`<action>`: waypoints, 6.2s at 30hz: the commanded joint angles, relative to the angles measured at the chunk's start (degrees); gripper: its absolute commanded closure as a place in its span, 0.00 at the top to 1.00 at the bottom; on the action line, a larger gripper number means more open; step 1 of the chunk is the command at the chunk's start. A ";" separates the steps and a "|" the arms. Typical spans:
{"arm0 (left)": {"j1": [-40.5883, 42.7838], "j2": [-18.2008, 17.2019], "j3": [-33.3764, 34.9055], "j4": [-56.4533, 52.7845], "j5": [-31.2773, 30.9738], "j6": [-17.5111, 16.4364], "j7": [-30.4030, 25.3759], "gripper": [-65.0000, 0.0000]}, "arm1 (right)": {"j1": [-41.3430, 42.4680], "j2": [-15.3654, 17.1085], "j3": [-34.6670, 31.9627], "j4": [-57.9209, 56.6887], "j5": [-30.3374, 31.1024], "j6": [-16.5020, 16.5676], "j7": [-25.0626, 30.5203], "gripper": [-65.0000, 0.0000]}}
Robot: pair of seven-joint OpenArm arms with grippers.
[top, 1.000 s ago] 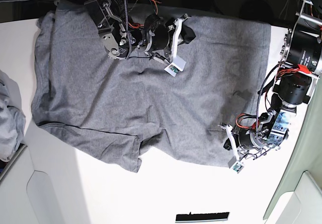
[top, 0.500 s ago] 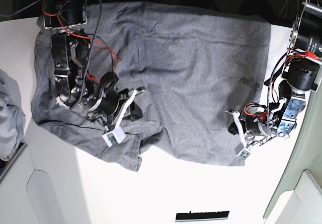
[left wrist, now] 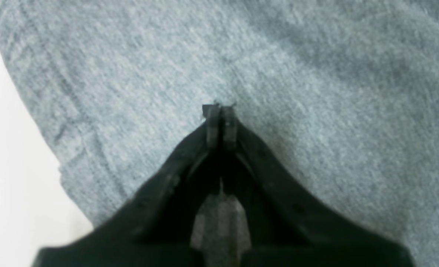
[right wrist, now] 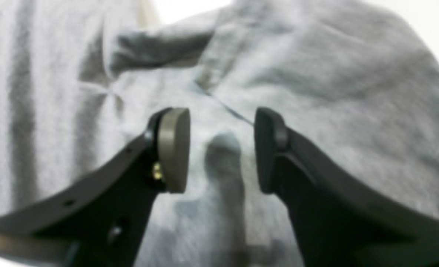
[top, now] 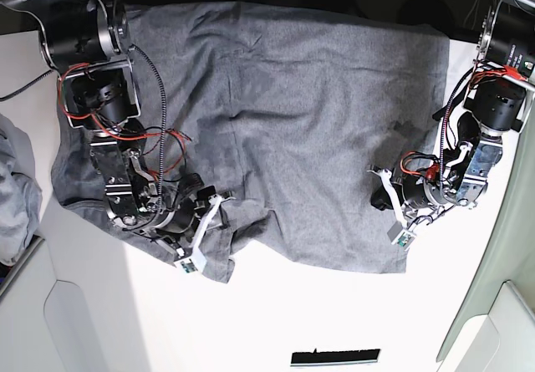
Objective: Layout the t-shirt on the table in an organized manner, then fold the t-shirt properly
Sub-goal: 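Smooth the shirt hem with both grippers pressing on the cloth, then pinch the shirt edges with both grippers and pull them outward, then drag both grippers to the shirt's shoulder corners and grasp them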
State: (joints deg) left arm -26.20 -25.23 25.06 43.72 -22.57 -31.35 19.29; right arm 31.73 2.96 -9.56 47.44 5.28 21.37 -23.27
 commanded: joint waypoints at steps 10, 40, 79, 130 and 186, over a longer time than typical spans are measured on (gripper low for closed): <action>-0.11 -0.68 -0.24 0.48 0.50 -1.49 1.81 0.00 | 2.21 -4.11 -4.87 -2.95 -9.46 -9.27 7.67 0.43; 7.52 -3.37 -0.24 0.48 0.52 -1.49 1.73 0.00 | 4.96 2.12 -4.81 -9.42 -13.40 -22.67 12.83 0.43; 9.27 -7.37 -0.24 0.48 0.57 -2.80 1.95 0.00 | 9.68 11.74 -2.82 -10.36 -17.20 -21.20 20.04 0.00; 9.46 -11.69 -0.33 19.32 -8.61 -7.52 5.88 0.18 | 2.67 9.03 -6.16 -7.65 -11.93 -19.43 19.93 0.00; 35.50 -9.66 -23.15 29.29 -13.86 -6.43 12.37 0.02 | -35.06 16.15 -6.03 36.83 -5.77 -12.90 -8.44 0.00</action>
State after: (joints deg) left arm 9.74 -33.98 2.28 72.77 -37.15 -38.54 31.07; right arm -3.70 18.72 -15.75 84.42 0.19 7.97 -28.97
